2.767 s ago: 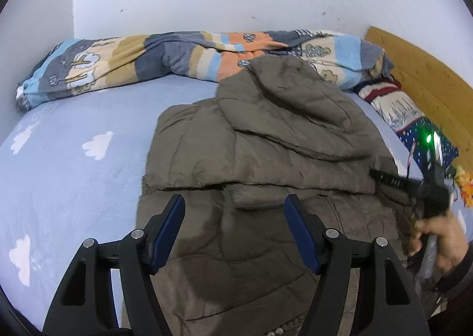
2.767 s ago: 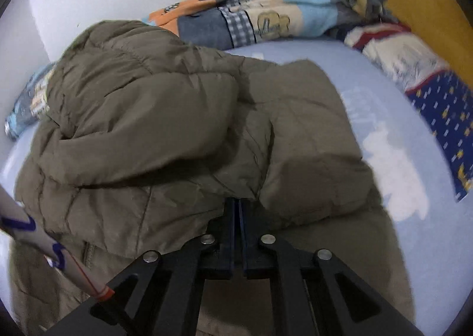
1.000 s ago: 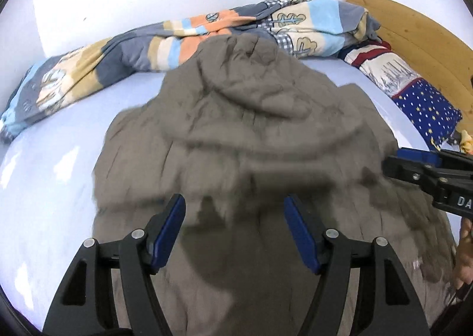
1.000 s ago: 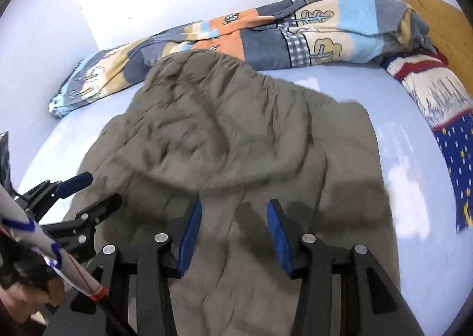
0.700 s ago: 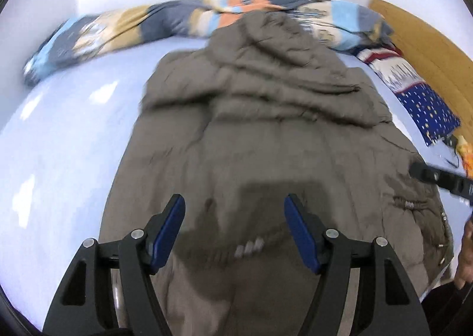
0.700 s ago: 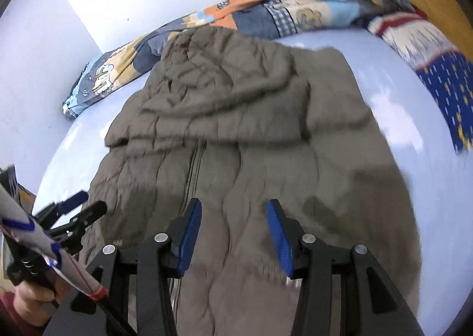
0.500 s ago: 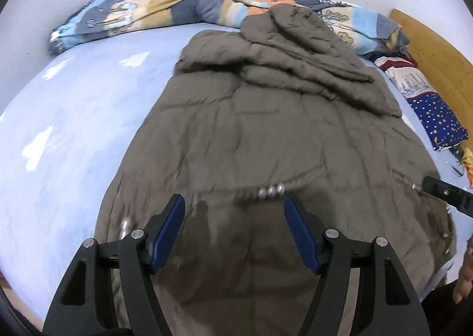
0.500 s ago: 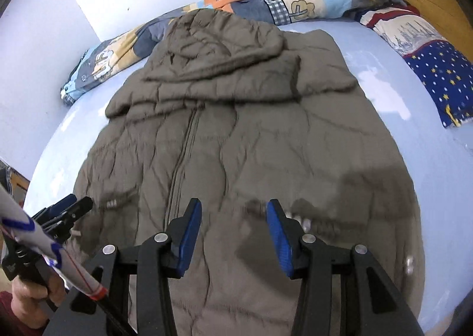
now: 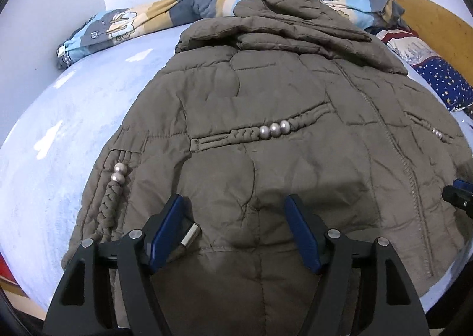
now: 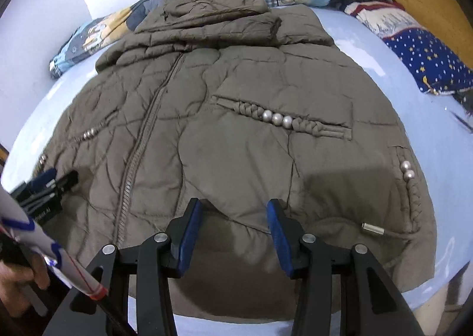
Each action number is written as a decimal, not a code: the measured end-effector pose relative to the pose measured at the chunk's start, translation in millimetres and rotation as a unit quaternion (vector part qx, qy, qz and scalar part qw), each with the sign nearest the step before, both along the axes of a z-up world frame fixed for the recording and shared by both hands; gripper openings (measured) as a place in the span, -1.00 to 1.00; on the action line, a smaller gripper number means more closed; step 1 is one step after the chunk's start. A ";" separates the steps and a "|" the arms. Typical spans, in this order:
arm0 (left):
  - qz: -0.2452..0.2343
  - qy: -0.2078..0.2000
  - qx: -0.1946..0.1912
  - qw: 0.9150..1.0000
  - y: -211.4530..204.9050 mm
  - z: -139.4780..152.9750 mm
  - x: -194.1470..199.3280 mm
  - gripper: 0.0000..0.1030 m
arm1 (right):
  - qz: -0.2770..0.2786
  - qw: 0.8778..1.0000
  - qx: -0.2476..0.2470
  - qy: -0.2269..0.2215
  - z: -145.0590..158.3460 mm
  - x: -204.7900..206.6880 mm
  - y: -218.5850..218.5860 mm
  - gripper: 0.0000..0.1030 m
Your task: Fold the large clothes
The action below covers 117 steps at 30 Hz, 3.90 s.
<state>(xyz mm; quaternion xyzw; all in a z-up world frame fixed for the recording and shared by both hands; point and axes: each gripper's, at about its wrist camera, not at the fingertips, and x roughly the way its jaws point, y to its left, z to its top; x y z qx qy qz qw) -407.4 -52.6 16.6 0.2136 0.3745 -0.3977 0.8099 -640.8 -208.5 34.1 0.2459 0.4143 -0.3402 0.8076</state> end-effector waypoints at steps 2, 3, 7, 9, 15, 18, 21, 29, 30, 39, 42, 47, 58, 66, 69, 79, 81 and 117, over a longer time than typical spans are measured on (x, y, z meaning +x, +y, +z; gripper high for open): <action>-0.001 -0.013 -0.002 1.000 -0.1 -2.8 -3.0 0.40 | 0.004 1.000 -0.003 0.006 -5.8 -1.3 1.4 0.00; -0.002 -0.026 0.001 1.000 -0.6 -4.7 -6.0 0.41 | 0.004 1.000 -0.003 0.006 -8.0 -2.3 2.0 0.01; -0.003 -0.040 0.003 0.999 -1.5 -6.8 -8.9 0.43 | 0.000 1.000 -0.001 0.000 -11.5 -5.8 2.0 0.03; -0.004 -0.037 0.002 0.999 -1.4 -7.1 -7.7 0.43 | 0.000 1.000 -0.002 0.002 -12.2 -5.6 1.9 0.03; -0.003 -0.038 0.002 0.999 -2.3 -7.2 -7.1 0.45 | 0.001 1.000 -0.009 0.009 -13.9 -4.1 2.9 0.07; -0.003 -0.039 0.002 0.999 -1.8 -7.4 -7.7 0.46 | 0.001 1.000 -0.010 0.011 -14.5 -3.6 2.8 0.09; -0.003 -0.041 0.002 0.999 -1.7 -7.4 -7.3 0.46 | 0.001 1.000 -0.012 0.012 -14.9 -2.9 2.7 0.11; -0.003 -0.048 0.002 0.999 -2.2 -8.9 -9.9 0.48 | 0.002 1.000 -0.013 0.013 -15.4 -3.0 2.8 0.15; -0.003 -0.049 0.002 0.999 -2.5 -8.9 -9.3 0.48 | 0.002 1.000 -0.013 0.013 -15.5 -3.1 2.7 0.15; -0.003 -0.044 0.006 0.999 -3.5 -7.1 -9.0 0.50 | 0.001 1.000 -0.013 0.013 -16.1 -2.7 3.0 0.18; -0.002 -0.021 0.001 1.000 -2.9 -1.0 -3.0 0.50 | 0.000 1.000 -0.011 0.013 -16.1 -3.2 2.3 0.20; 0.019 -0.016 -0.038 0.999 4.8 19.1 8.7 0.50 | -0.001 1.000 -0.001 0.008 -12.9 -3.3 0.1 0.23; 0.033 -0.031 -0.062 0.997 0.8 62.0 41.0 0.50 | -0.019 0.996 -0.031 -0.080 36.9 -14.5 -23.5 0.23; -0.024 -0.040 -0.040 0.998 -36.5 73.5 69.1 0.50 | -0.004 0.994 -0.009 -0.109 53.8 18.8 -52.4 0.23; -0.028 -0.008 -0.045 0.999 -51.1 68.3 80.2 0.50 | -0.001 0.993 -0.003 -0.119 66.4 42.2 -69.5 0.23; -0.035 0.051 -0.044 0.997 -67.5 55.2 91.5 0.50 | 0.011 0.996 -0.053 -0.076 95.1 189.4 -139.5 0.23; -0.037 0.059 -0.050 0.996 -66.1 57.0 93.0 0.50 | 0.001 0.996 -0.066 -0.061 89.5 214.3 -153.1 0.23; -0.017 0.097 -0.017 0.995 -65.3 36.0 106.4 0.50 | -0.037 0.996 0.014 -0.080 67.9 106.9 -181.6 0.23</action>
